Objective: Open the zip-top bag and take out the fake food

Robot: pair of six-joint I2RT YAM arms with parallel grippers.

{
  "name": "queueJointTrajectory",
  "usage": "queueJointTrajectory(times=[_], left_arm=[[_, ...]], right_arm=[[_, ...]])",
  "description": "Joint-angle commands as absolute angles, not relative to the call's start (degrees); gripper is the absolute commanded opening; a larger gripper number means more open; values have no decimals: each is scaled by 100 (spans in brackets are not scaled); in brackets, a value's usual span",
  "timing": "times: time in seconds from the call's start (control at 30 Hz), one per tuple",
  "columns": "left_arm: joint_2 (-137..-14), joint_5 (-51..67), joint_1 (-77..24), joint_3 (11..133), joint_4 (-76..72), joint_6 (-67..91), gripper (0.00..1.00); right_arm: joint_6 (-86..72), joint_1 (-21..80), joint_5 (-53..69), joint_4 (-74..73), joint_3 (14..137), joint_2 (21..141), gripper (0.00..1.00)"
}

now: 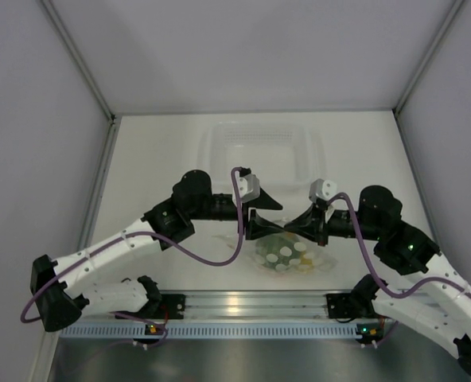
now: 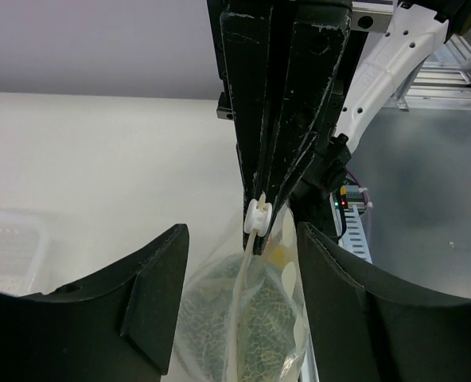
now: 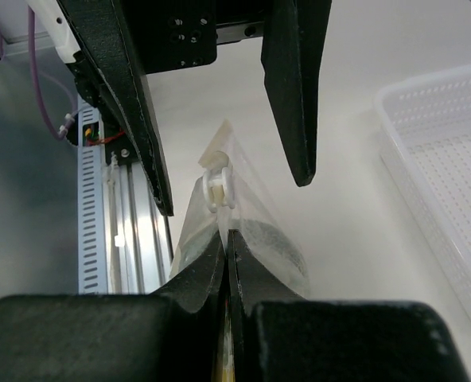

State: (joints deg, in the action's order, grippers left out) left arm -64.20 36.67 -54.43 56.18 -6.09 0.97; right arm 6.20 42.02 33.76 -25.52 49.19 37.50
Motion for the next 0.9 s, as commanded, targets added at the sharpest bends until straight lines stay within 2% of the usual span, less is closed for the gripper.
queueJointTrajectory(times=[0.0,0.03,0.07,0.2,0.3,0.43,0.47,0.5,0.53,0.63,0.87], left_arm=[[-6460,3893,-5458,5897,-1037,185,62],[-6460,3902,-5467,5897,-1046,185,59],[-6469,3928,-5467,5897,-1081,193,50],[-6495,3981,-5467,5933,-1107,228,37],[-6530,3982,-5458,5950,-1116,246,34],[-6565,4008,-5458,5968,-1107,264,34],[-6583,4034,-5467,5968,-1107,255,31],[-6600,4034,-5467,5968,-1107,264,27],[-6601,4034,-5467,5968,-1107,264,17],[-6601,3990,-5467,5915,-1107,237,0],[-6417,3744,-5458,5678,-1003,53,0]], right_arm=[[589,4333,3472,-2259,4992,3718,0],[589,4333,3463,-2250,4992,3726,0],[589,4333,3463,-2241,4992,3727,0],[598,4333,3480,-2250,5001,3735,0],[598,4333,3489,-2259,4992,3718,0],[598,4342,3481,-2241,5001,3718,0],[598,4333,3472,-2250,5001,3718,0],[598,4333,3463,-2241,5001,3718,0],[598,4333,3445,-2233,5010,3709,0],[545,4333,3296,-2110,4992,3630,0],[475,4333,2981,-1890,4782,3218,0]])
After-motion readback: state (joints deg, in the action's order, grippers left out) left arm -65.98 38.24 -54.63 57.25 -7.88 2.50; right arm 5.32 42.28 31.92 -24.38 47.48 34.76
